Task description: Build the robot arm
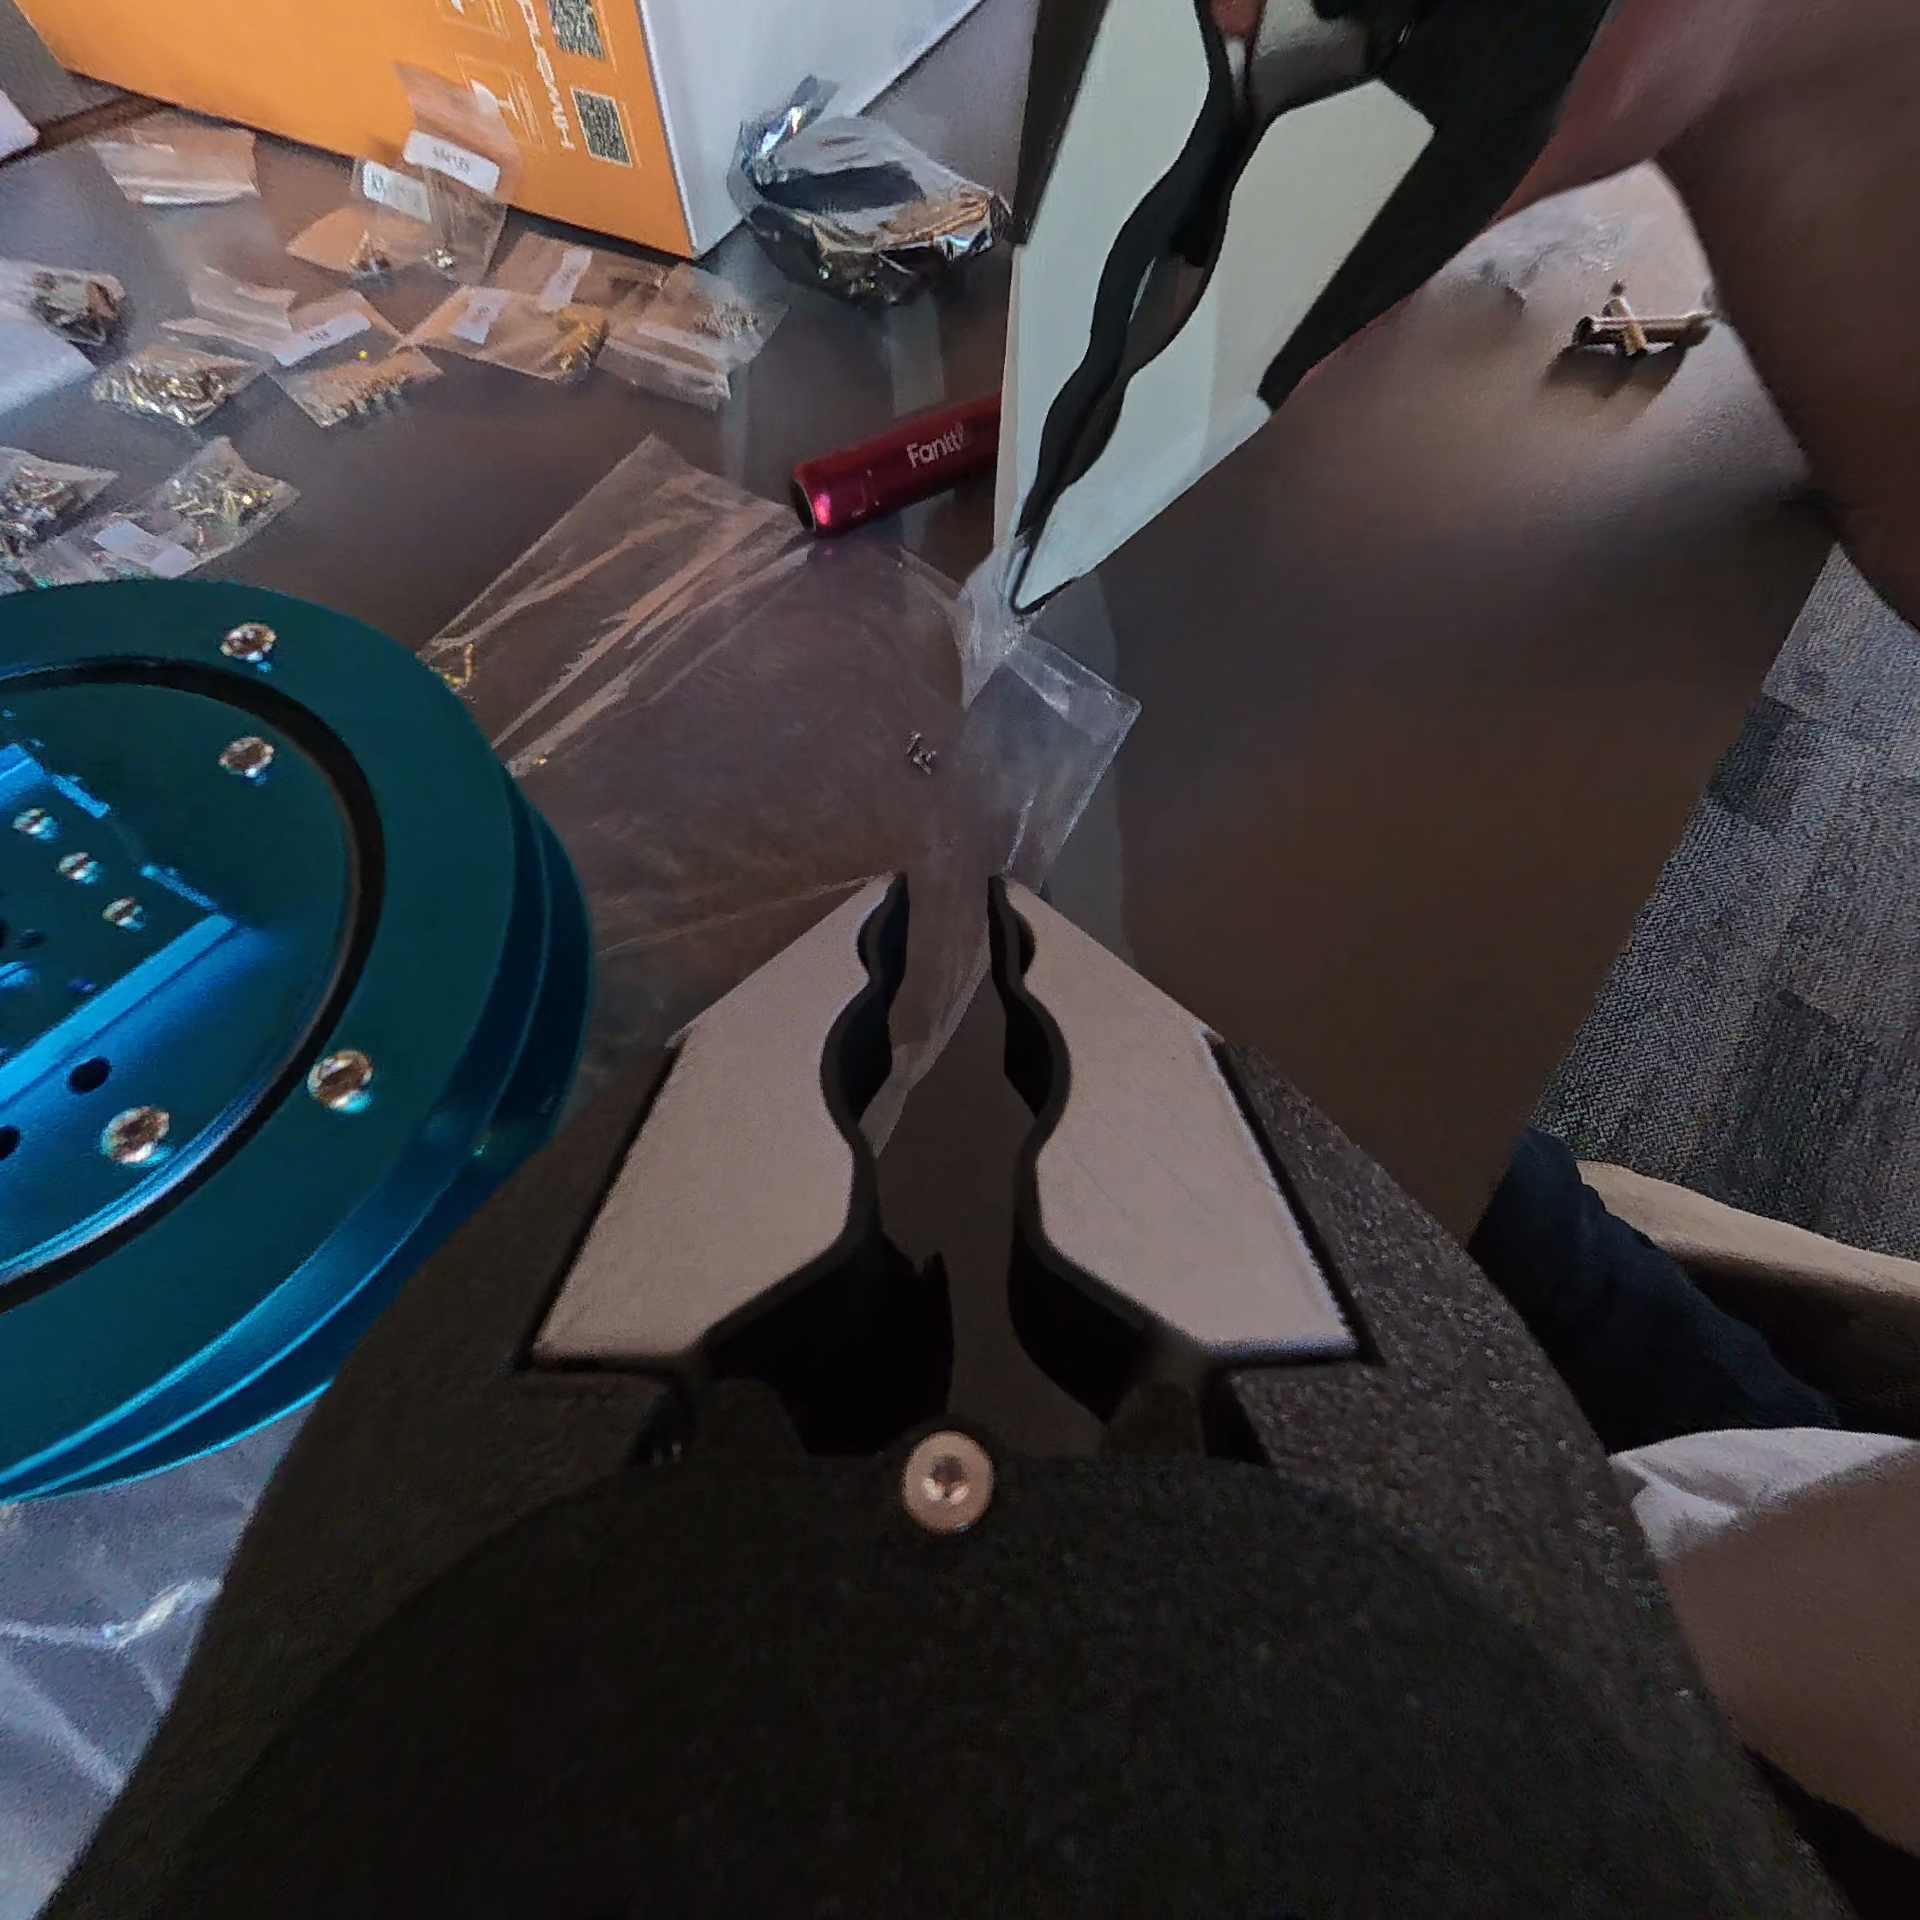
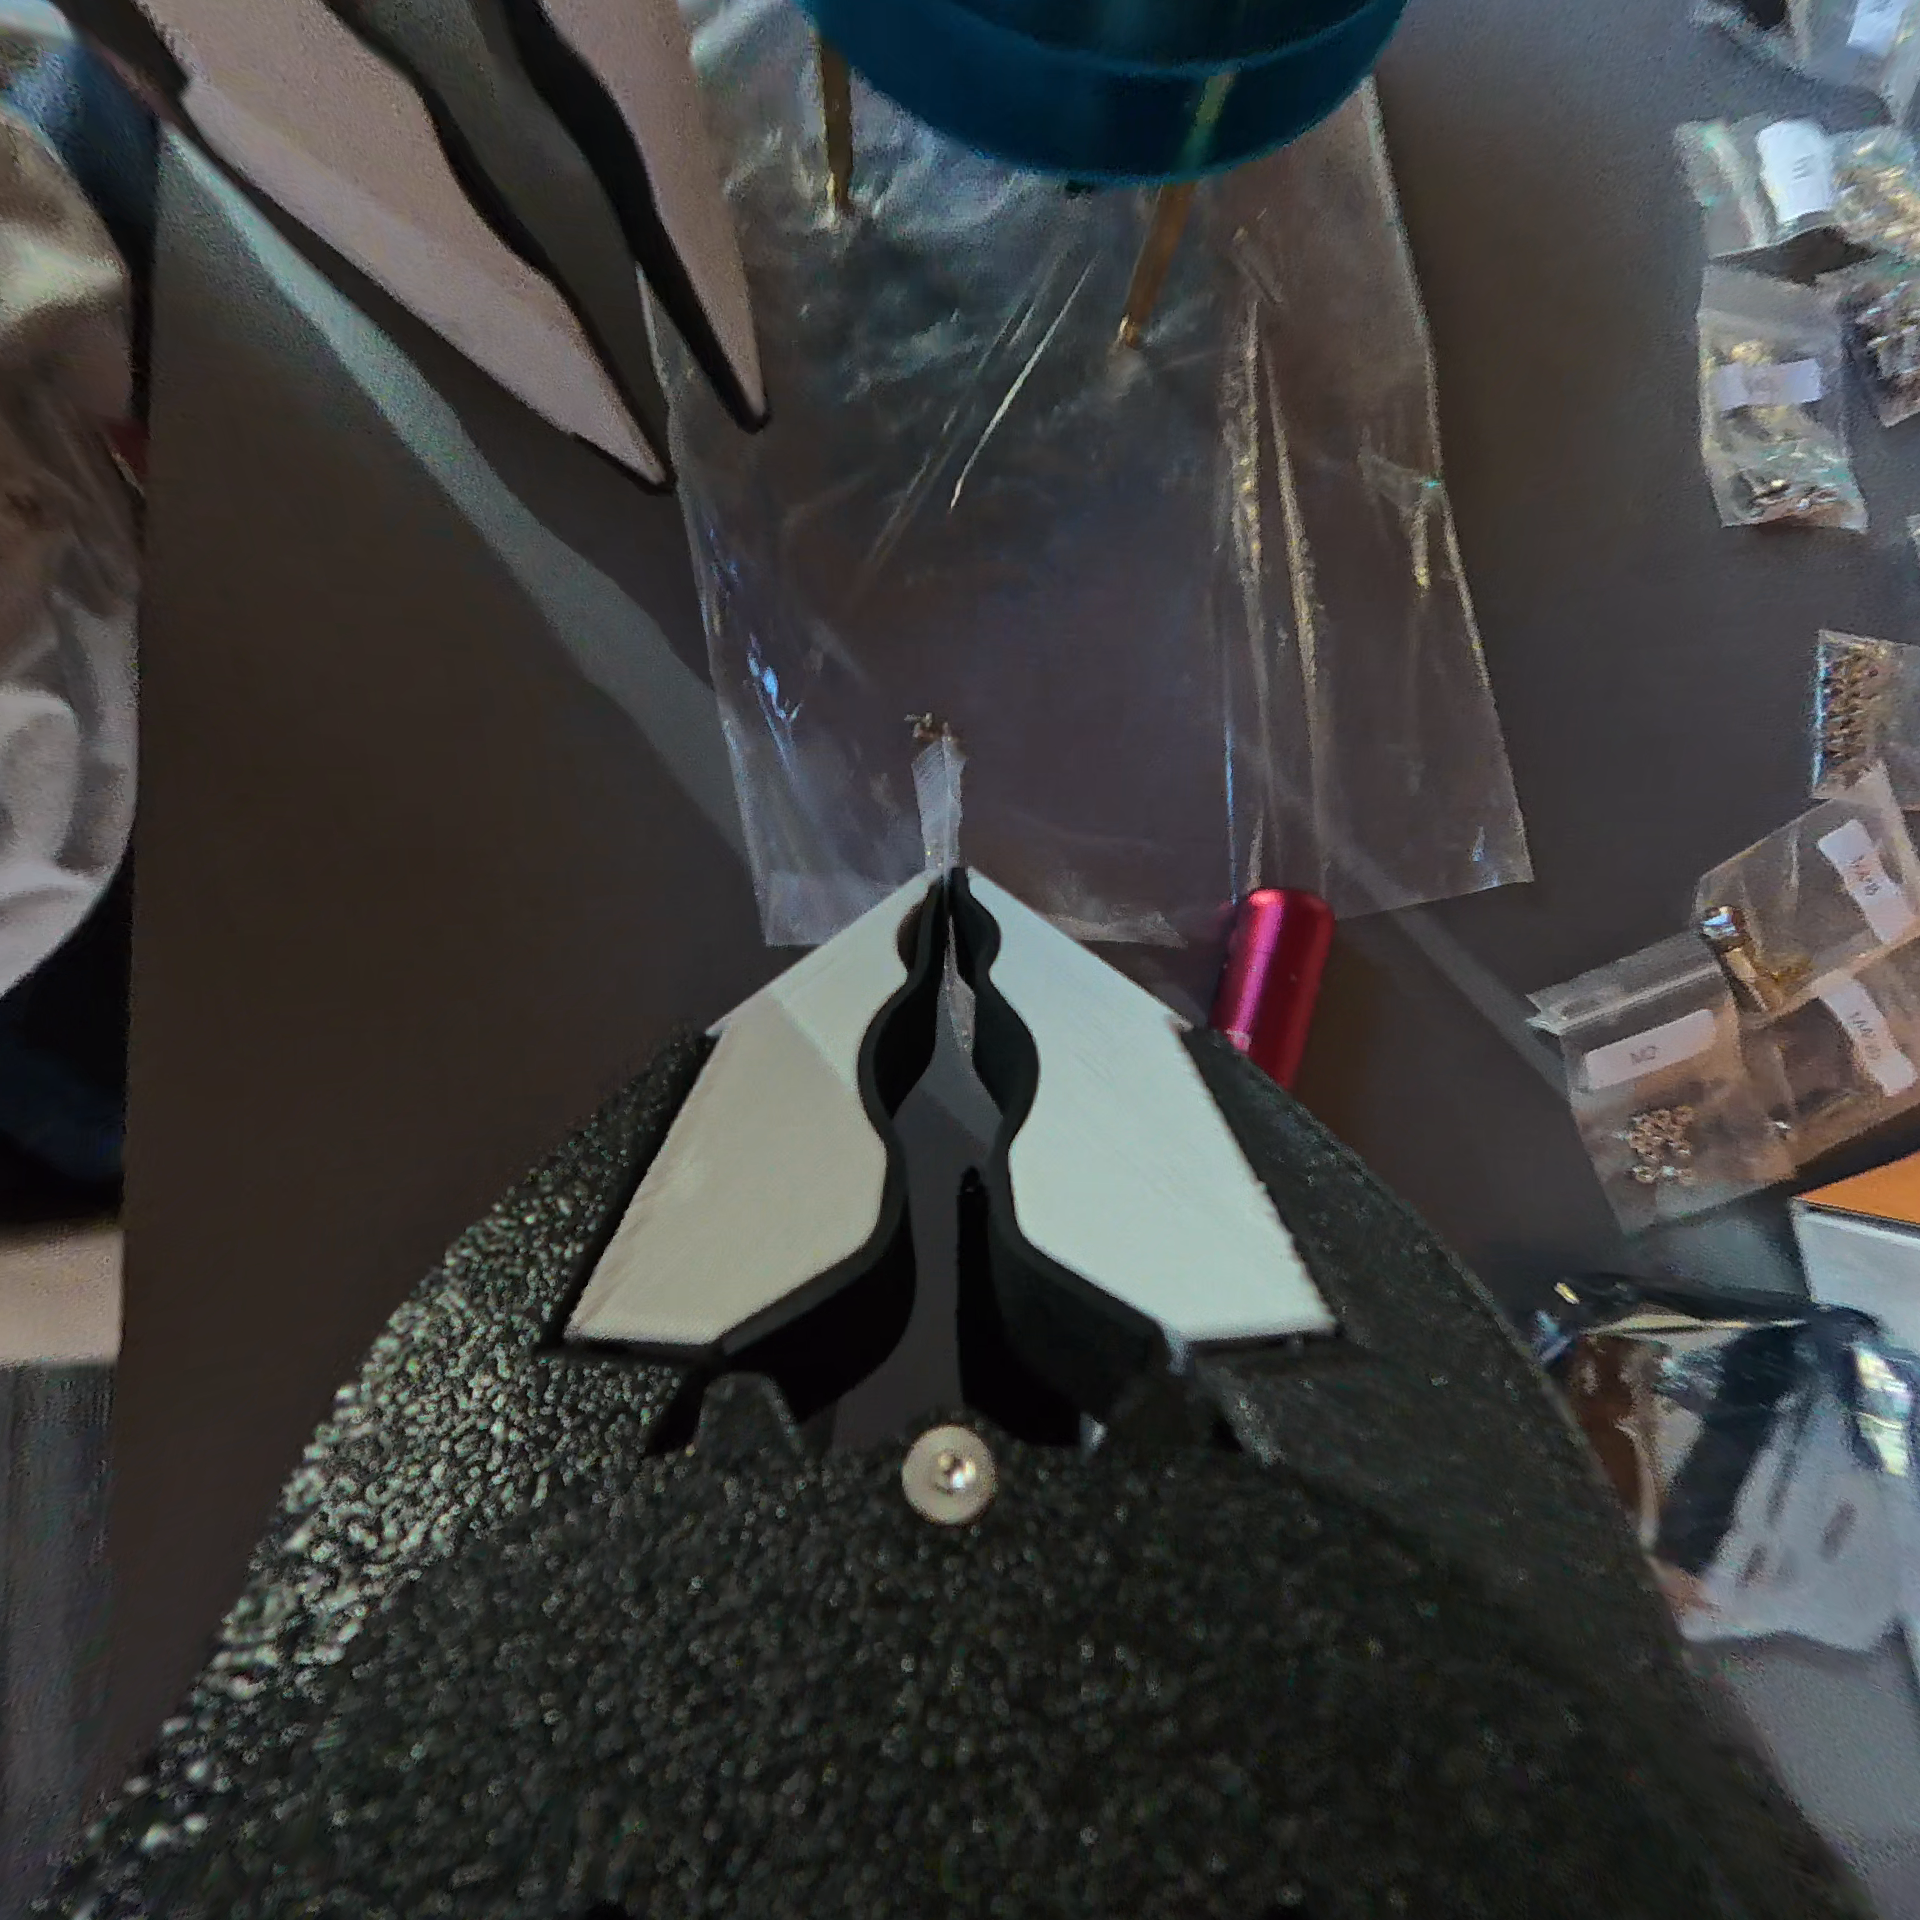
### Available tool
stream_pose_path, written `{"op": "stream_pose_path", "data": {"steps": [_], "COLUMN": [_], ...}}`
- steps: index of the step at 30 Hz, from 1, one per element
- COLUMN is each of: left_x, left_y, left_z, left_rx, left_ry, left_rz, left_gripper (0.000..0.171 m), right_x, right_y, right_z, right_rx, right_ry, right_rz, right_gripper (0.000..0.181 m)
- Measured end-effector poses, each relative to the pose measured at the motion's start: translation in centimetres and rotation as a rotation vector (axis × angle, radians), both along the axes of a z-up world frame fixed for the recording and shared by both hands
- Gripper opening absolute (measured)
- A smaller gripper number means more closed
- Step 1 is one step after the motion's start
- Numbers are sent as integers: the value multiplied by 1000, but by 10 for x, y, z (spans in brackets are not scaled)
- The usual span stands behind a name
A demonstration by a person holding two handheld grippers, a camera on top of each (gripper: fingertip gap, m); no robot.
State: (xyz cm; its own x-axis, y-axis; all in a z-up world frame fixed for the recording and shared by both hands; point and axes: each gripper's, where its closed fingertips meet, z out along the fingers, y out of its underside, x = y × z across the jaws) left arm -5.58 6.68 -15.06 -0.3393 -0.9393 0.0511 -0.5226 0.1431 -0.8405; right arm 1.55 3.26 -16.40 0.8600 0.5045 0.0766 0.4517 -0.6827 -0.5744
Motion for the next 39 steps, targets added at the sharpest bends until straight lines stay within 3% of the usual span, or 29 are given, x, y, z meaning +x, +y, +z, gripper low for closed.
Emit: {"op": "stream_pose_path", "data": {"steps": [5,15,26,29,39], "left_x": [-3,-29,-45,-45,-46], "left_y": [-3,13,37,38,38], "left_z": [11,18,22,22,22], "left_rx": [-13,-1,-28,-28,-21], "left_ry": [-36,-62,-78,-81,-85], "left_rz": [-7,26,78,80,81], "left_gripper": [15,15,15,15,15], "right_x": [11,10,9,17,8], "right_y": [-3,1,3,-3,-1], "right_z": [-3,-6,4,-2,-5], "right_rx": [-243,-558,-524,-551,-556], "right_ry": [-214,-345,-344,-396,-330], "right_rz": [39,49,31,29,42], "right_gripper": [0,0,0,0,0]}}
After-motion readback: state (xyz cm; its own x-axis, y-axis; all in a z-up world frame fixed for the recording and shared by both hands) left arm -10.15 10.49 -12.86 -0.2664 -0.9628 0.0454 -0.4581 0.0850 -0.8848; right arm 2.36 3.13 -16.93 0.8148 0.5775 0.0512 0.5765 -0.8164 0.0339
